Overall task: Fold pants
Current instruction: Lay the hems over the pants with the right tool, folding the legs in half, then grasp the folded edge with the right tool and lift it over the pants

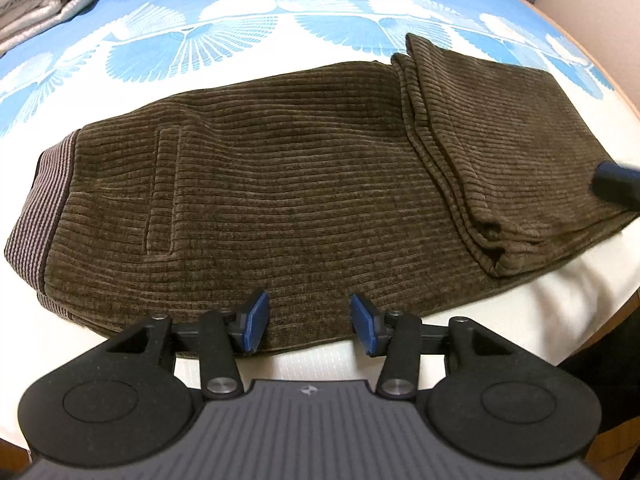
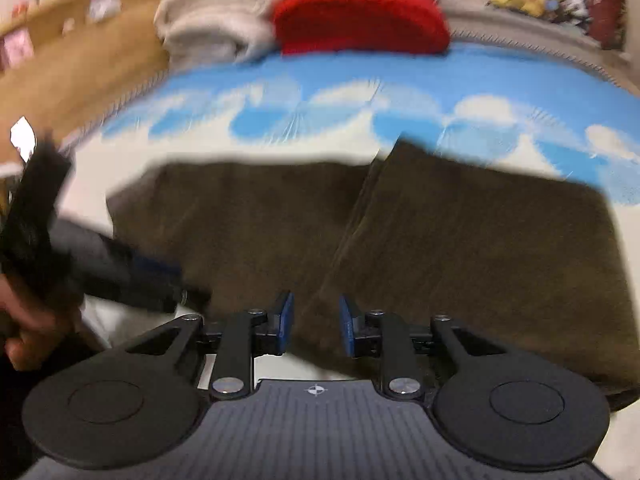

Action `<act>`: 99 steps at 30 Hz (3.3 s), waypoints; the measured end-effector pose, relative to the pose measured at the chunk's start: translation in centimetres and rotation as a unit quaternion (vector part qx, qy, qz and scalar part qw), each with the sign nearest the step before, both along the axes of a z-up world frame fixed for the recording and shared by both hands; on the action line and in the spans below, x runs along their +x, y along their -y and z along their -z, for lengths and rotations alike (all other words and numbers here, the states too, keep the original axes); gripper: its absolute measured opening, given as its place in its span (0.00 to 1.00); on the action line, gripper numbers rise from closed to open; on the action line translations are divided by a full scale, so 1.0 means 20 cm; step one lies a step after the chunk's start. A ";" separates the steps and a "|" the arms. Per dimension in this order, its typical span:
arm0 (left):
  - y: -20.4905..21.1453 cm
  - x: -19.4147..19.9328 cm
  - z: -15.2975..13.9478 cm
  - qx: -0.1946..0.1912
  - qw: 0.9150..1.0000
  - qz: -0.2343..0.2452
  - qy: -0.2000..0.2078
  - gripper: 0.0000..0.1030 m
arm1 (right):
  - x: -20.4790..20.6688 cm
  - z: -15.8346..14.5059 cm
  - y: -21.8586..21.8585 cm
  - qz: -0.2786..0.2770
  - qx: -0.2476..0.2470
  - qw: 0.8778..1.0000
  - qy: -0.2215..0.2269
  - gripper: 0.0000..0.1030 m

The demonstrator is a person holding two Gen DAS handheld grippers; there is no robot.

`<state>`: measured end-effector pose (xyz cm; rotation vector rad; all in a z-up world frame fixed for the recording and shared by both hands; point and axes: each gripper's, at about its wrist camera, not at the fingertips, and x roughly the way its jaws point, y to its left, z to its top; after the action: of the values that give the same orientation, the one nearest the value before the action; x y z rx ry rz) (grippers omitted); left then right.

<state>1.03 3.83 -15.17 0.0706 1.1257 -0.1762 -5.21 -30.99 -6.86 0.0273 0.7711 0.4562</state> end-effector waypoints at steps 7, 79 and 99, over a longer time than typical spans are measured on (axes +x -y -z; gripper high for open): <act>0.16 -0.06 -0.13 0.004 0.996 0.031 0.082 0.41 | 0.16 0.28 0.28 0.087 -0.067 0.985 -0.132 0.25; 0.45 -0.03 -0.09 -0.082 0.991 0.086 0.055 0.30 | 0.00 0.16 0.65 0.288 0.016 0.957 0.015 0.29; 0.52 0.42 -0.65 -0.299 0.948 0.109 0.028 0.82 | -0.26 -0.08 -0.20 -0.051 -0.179 0.933 0.308 0.27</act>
<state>9.51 -6.54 -2.11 -0.3406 0.9656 -0.7016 -10.37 -26.95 -5.18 -0.4809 0.2248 0.3838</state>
